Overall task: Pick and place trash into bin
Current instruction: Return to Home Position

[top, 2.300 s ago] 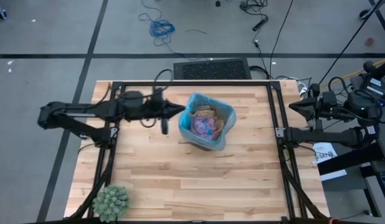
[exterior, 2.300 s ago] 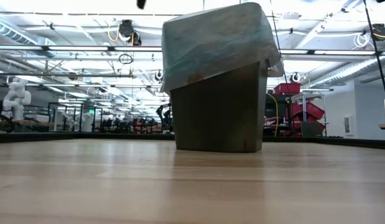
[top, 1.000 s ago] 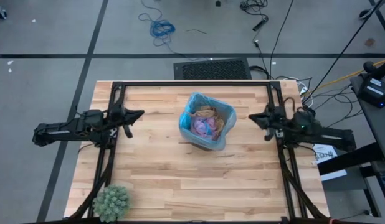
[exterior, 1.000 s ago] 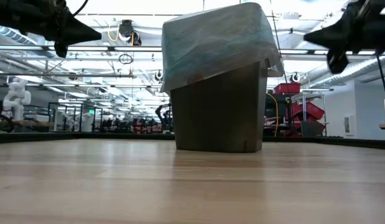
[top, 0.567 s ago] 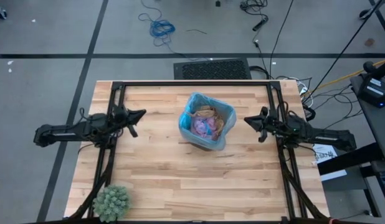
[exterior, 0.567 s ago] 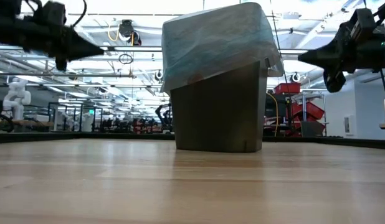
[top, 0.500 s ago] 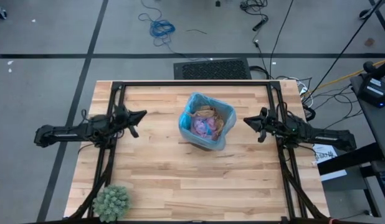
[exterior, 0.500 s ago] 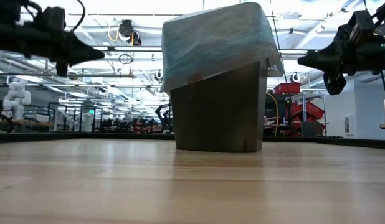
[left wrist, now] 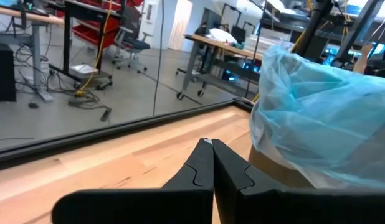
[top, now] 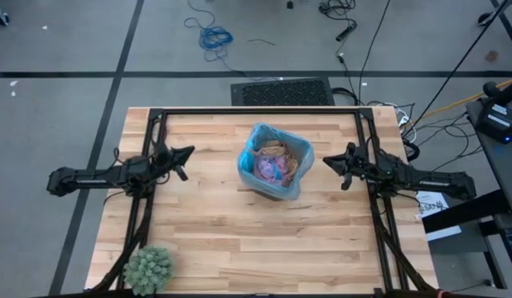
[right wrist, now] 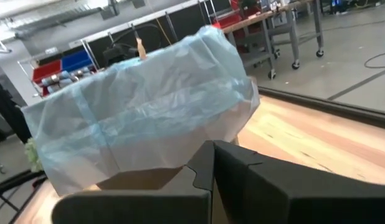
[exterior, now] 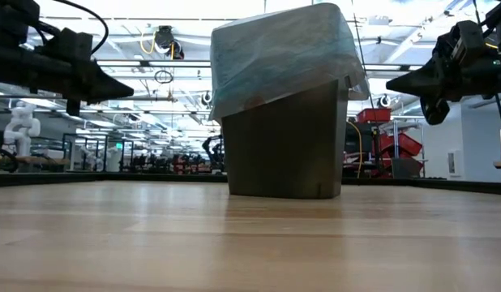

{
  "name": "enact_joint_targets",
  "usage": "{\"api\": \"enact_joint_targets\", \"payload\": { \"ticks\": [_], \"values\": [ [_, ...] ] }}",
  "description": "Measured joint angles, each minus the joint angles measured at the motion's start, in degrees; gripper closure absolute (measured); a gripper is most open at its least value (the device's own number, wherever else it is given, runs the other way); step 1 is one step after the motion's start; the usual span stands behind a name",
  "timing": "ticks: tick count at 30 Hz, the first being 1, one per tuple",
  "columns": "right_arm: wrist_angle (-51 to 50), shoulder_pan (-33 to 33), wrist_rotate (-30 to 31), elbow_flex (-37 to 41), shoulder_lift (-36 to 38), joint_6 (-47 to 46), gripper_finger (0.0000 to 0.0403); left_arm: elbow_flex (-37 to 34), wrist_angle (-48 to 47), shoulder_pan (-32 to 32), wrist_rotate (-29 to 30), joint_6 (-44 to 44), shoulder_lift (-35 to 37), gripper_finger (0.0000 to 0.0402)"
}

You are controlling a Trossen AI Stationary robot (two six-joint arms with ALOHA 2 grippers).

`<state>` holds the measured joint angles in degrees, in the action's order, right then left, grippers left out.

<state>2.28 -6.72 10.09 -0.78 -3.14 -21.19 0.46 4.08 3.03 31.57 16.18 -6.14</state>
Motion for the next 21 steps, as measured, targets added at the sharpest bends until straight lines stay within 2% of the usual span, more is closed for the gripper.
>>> {"api": "enact_joint_targets", "payload": {
  "ticks": [16, 21],
  "values": [
    [-0.2, 0.0, -1.4, 0.0, -2.3, 1.6, 0.0403, 0.0, -0.1, 0.0, -1.0, -3.4, -3.8, 0.0401],
    [-0.3, 0.0, -2.2, 0.0, -2.3, 3.3, 0.0403, 0.0, -0.1, 0.0, -4.0, -4.3, -3.8, 0.0401]
  ]
}}
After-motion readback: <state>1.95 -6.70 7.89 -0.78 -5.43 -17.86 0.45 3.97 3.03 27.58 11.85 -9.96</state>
